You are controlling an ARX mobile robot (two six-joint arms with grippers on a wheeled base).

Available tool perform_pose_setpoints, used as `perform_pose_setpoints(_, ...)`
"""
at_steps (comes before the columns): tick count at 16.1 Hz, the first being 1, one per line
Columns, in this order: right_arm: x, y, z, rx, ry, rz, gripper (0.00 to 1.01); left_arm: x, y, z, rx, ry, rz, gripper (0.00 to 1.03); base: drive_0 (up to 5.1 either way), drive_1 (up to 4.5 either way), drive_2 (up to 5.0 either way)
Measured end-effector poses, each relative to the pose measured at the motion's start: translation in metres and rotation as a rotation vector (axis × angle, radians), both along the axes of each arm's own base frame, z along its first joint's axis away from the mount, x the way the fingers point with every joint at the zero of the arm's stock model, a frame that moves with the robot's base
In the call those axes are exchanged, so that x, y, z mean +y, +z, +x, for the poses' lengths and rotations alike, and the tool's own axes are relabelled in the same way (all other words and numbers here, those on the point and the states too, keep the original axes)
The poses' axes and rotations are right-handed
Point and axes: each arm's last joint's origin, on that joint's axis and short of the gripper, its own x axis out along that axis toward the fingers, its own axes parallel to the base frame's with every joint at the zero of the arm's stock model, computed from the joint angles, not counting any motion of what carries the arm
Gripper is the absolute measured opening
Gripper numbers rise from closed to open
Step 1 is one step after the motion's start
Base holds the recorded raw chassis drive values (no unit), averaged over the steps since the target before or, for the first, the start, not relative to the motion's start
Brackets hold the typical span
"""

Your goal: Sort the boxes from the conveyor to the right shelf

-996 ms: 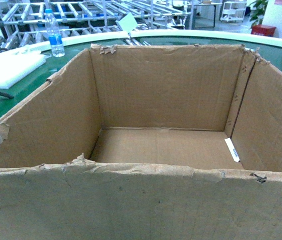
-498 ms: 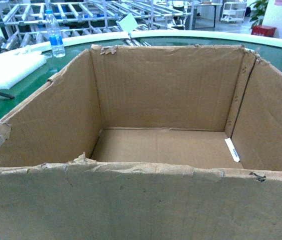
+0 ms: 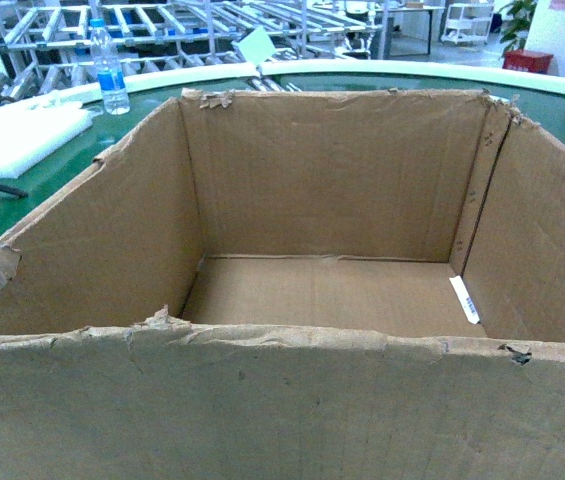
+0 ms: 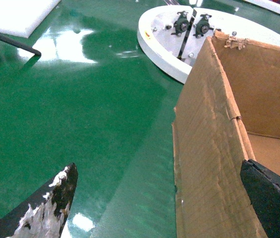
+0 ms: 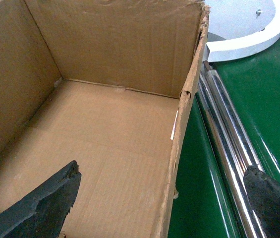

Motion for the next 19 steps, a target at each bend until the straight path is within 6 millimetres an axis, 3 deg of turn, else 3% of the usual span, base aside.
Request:
perform_pose_setpoints(5, 0.001, 0.013, 0.034, 0.112, -0.01, -0.095, 0.98, -0.001, -0.01, 0.009, 0.075, 0.027, -0.015, 0.98, 0.0, 0.0, 0.0)
perform_pose_setpoints(12, -0.001, 0.012, 0.036, 0.111, -0.033, -0.104, 0.98, -0.004, -0.009, 0.012, 0.096, 0.014, -0.022, 0.98, 0.0, 0.0, 0.0)
perform_pose_setpoints(15, -0.005, 0.004, 0.05, 0.167, -0.03, -0.114, 0.98, -0.026, -0.006, 0.022, 0.111, -0.032, -0.033, 0.98, 0.0, 0.0, 0.0)
perform_pose_setpoints(19, -0.005, 0.002, 0.052, 0.184, -0.007, -0.115, 0.98, -0.031, 0.002, 0.03, 0.1, -0.017, -0.026, 0.98, 0.0, 0.0, 0.0)
